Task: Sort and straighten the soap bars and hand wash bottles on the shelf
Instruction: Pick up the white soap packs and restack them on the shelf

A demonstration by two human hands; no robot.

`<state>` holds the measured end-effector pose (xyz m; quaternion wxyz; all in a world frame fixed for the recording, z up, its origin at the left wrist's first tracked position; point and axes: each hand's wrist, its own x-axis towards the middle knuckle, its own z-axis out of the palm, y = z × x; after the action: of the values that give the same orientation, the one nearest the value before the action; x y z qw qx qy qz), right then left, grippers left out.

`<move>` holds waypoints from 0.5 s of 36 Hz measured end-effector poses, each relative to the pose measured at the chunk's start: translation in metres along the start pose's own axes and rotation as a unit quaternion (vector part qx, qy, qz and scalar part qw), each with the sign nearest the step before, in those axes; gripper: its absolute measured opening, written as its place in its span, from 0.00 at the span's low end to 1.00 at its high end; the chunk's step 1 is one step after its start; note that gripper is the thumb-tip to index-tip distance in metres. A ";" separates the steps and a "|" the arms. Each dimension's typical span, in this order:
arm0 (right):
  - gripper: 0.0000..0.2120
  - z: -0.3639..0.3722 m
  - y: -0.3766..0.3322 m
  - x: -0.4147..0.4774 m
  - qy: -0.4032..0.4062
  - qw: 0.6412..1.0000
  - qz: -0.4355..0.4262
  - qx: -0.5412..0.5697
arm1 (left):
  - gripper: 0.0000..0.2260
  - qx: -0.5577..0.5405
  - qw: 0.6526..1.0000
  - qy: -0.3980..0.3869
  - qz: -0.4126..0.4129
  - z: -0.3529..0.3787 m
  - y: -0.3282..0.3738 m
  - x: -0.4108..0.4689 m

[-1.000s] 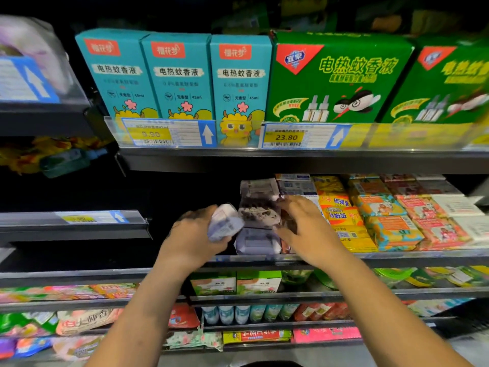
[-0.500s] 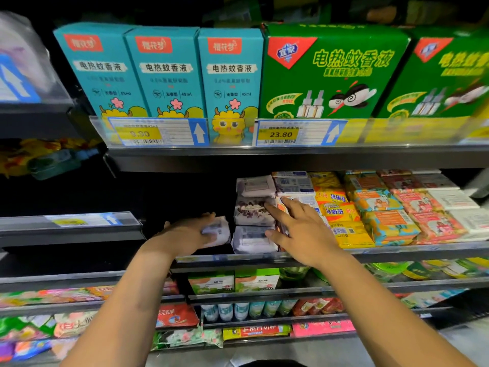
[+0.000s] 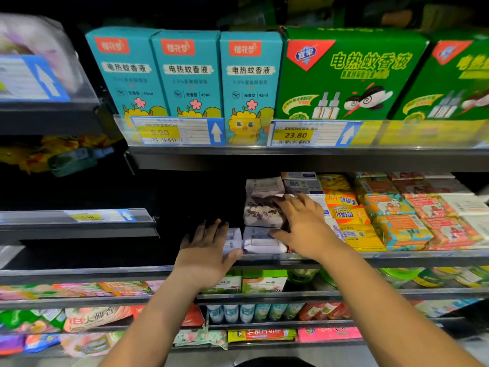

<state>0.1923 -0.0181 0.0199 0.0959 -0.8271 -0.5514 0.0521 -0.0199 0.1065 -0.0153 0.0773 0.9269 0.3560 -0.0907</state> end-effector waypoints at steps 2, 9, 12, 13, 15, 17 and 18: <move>0.36 0.000 -0.002 0.003 -0.001 1.000 0.001 -0.004 | 0.58 0.001 1.000 0.021 -0.003 0.004 -0.003 0.001; 0.34 -0.008 -0.004 0.008 0.005 0.999 0.016 -0.033 | 0.48 0.004 0.999 0.029 -0.022 0.010 0.012 -0.016; 0.36 -0.008 -0.007 0.011 0.014 0.999 0.015 -0.041 | 0.40 0.004 0.996 0.088 0.001 0.022 0.023 -0.032; 0.37 -0.008 -0.008 0.012 0.014 0.999 0.015 -0.034 | 0.40 0.009 0.994 0.106 0.012 0.027 0.024 -0.035; 0.38 -0.008 -0.009 0.013 0.025 1.000 0.006 -0.011 | 0.38 0.006 0.992 0.126 0.018 0.034 0.026 -0.040; 0.37 -0.008 -0.010 0.010 0.042 0.999 -0.011 0.013 | 0.33 -0.003 0.989 0.149 0.021 0.031 0.024 -0.042; 0.36 -0.008 -0.011 0.008 0.048 0.998 -0.019 0.026 | 0.30 -0.016 0.988 0.154 0.021 0.028 0.021 -0.041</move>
<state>0.1873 -0.0077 0.0307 0.1446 -0.8153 -0.5601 0.0246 -0.0389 0.0590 -0.0318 0.0385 0.9357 0.3453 0.0607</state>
